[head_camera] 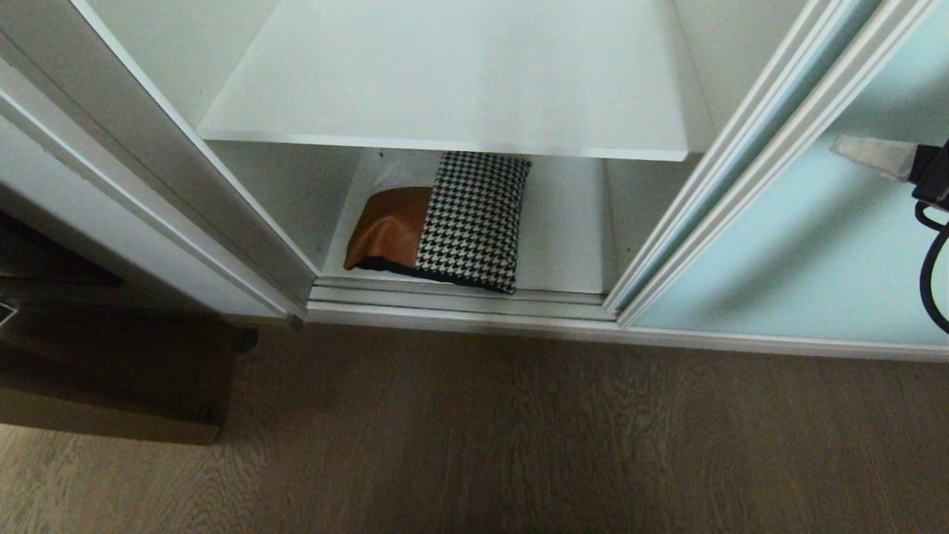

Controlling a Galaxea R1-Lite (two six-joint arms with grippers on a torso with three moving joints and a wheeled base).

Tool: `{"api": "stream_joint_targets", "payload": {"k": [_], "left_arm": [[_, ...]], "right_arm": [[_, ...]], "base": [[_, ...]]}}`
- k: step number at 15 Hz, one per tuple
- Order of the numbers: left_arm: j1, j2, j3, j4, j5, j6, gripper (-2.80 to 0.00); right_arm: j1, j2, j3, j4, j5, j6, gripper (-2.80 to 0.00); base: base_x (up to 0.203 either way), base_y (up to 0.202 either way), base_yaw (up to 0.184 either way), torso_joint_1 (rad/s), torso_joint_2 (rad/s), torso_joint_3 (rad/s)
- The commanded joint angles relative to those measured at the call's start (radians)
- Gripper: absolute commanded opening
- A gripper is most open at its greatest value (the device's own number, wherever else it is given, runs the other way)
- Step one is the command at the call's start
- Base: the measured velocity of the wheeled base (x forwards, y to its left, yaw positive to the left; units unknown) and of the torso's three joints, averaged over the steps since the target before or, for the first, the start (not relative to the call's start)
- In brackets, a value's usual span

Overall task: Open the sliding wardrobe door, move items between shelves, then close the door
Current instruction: Close the door

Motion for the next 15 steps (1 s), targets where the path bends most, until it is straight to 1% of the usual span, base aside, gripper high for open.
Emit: {"api": "stream_joint_targets", "payload": {"k": [1, 10, 15], "left_arm": [[0.000, 0.002, 0.002, 0.000, 0.000, 0.000, -2.80], [0.000, 0.002, 0.002, 0.000, 0.000, 0.000, -2.80], [0.000, 0.002, 0.002, 0.000, 0.000, 0.000, -2.80]], "right_arm": [[0.000, 0.032, -0.007, -0.021, 0.001, 0.003, -2.80], [0.003, 0.089, -0.038, -0.035, 0.000, 0.001, -2.80], [0.039, 0.106, -0.036, -0.035, -0.001, -0.002, -2.80]], "base": [[0.000, 0.000, 0.000, 0.000, 0.00, 0.000], [0.000, 0.000, 0.000, 0.000, 0.00, 0.000], [0.000, 0.000, 0.000, 0.000, 0.00, 0.000]]}}
